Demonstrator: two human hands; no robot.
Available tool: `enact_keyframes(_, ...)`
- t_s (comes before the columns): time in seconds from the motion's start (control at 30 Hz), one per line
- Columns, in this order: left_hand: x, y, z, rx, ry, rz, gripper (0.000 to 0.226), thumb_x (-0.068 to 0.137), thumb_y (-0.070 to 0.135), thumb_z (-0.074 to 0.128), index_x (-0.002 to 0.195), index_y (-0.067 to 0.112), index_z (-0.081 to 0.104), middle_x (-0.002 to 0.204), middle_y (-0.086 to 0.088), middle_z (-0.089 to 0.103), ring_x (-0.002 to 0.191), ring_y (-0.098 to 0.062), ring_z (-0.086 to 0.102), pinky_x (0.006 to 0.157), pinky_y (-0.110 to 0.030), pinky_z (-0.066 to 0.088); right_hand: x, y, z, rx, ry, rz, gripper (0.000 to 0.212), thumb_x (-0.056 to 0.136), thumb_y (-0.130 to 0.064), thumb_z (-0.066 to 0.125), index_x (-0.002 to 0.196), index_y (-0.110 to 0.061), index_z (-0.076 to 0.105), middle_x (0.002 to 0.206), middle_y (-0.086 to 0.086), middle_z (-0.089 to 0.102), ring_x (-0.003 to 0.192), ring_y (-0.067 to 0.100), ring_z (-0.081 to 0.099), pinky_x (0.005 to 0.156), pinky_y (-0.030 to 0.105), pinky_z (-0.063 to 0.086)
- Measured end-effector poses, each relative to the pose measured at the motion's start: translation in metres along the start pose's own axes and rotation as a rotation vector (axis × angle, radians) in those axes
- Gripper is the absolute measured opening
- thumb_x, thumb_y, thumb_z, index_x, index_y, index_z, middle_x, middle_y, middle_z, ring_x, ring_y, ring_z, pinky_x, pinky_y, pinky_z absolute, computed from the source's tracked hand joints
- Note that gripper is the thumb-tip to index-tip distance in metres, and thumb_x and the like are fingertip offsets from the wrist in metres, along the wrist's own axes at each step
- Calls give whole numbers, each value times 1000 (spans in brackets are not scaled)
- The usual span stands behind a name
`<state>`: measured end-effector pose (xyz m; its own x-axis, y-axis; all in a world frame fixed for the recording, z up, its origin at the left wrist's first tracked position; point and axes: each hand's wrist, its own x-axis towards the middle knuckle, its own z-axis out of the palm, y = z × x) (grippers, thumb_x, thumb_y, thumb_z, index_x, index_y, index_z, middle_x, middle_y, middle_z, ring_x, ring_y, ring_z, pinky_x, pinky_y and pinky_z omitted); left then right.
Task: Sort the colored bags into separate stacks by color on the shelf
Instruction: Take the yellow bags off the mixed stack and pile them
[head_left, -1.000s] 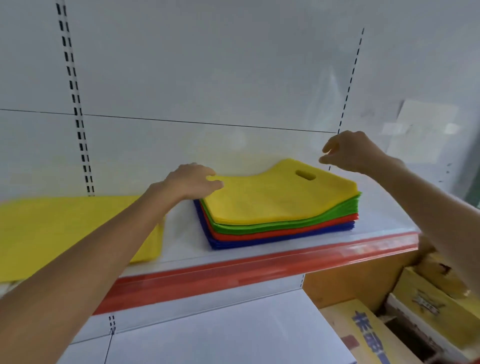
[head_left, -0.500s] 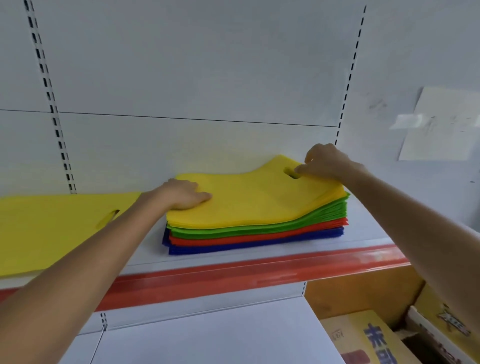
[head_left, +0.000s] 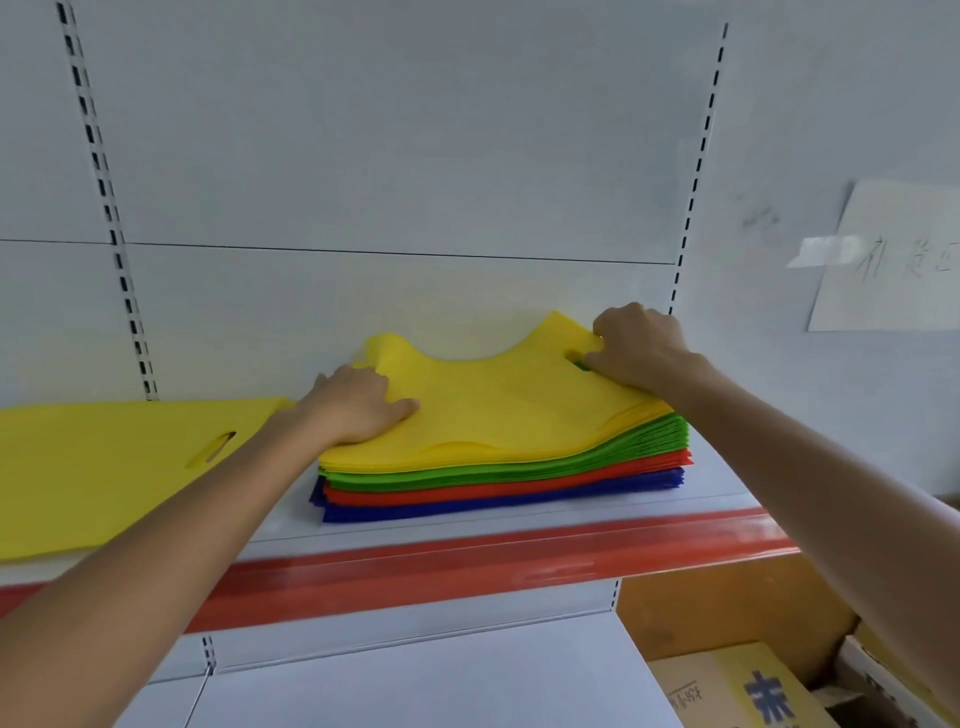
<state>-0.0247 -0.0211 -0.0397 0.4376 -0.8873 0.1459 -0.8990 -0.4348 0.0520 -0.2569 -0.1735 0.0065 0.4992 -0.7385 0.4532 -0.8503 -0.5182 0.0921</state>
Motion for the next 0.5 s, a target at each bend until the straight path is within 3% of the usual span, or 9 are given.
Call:
enact_keyframes(0.17,-8,9,-8,-161,175,88,50,92,34,52,133,6,48,138,-11,44,125,-28,41,101,-35,35,-3,-2,-3,-59,72,-95,34,91,-40,57,102,-8,58,104,9,61,96,28,57,68,29,34)
enact_keyframes(0.3,-7,11,-15,-401,281,27,41,87,16,61,128,12,56,139,-12,44,127,-26,41,99,-30,34,-4,-7,-6,-9,67,-94,34,90,-34,60,109,-7,56,106,11,59,94,29,58,68,30,37)
enact_keyframes(0.4,-6,8,-19,-651,254,-77,32,84,11,64,116,14,64,132,-10,53,117,-24,49,83,-26,37,-6,-9,-9,41,33,-47,30,89,-29,63,106,-5,56,104,13,59,87,29,56,66,30,38)
enact_keyframes(0.5,-6,3,-21,-689,195,-81,27,85,14,63,112,10,66,126,-10,57,116,-24,50,83,-25,37,-6,-9,-14,106,14,6,29,86,-25,65,105,-4,57,103,13,57,79,27,51,63,30,38)
